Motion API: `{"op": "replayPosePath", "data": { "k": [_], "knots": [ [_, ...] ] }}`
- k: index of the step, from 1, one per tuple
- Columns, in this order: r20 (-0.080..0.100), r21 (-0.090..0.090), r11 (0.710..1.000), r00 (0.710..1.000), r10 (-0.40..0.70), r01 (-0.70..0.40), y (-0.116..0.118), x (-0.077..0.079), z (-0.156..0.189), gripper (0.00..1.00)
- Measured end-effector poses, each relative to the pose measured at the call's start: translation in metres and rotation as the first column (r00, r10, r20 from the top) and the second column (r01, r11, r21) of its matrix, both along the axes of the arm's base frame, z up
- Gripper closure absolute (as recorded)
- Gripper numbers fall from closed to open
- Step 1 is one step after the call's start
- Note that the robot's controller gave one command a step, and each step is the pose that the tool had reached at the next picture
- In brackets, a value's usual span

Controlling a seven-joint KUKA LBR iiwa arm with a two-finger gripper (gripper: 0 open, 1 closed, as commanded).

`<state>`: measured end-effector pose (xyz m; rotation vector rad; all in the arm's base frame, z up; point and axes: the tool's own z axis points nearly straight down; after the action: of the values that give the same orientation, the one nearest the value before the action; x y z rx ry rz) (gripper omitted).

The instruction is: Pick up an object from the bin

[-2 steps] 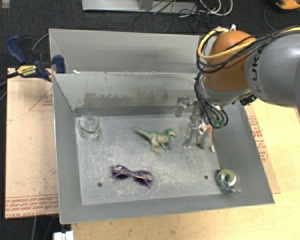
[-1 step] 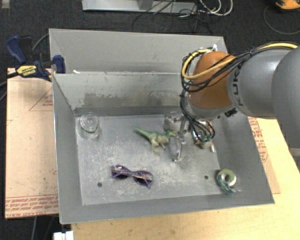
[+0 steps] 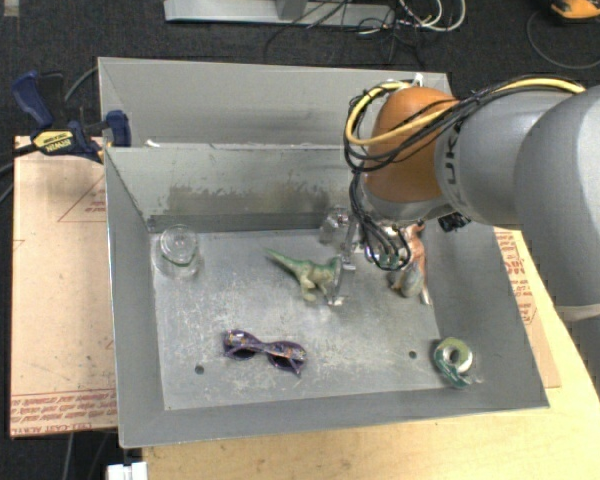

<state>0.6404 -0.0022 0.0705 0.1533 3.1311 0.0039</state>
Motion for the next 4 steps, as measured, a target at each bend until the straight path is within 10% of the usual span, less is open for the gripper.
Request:
{"op": "replayPosePath", "data": {
  "k": [1,2,3,4],
  "knots": [
    [-0.001,0.0,1.0,1.0,0.004,-0.004,-0.001,0.0,0.0,0.0],
    [0.007,0.004,0.999,0.999,-0.034,0.034,0.039,-0.048,0.072,0.0],
    [0.003,-0.001,0.997,0.997,0.075,-0.075,0.02,-0.014,-0.002,0.0],
    [0.009,0.008,0.959,0.959,-0.284,0.284,0.024,-0.036,0.017,1.0]
  ]
}}
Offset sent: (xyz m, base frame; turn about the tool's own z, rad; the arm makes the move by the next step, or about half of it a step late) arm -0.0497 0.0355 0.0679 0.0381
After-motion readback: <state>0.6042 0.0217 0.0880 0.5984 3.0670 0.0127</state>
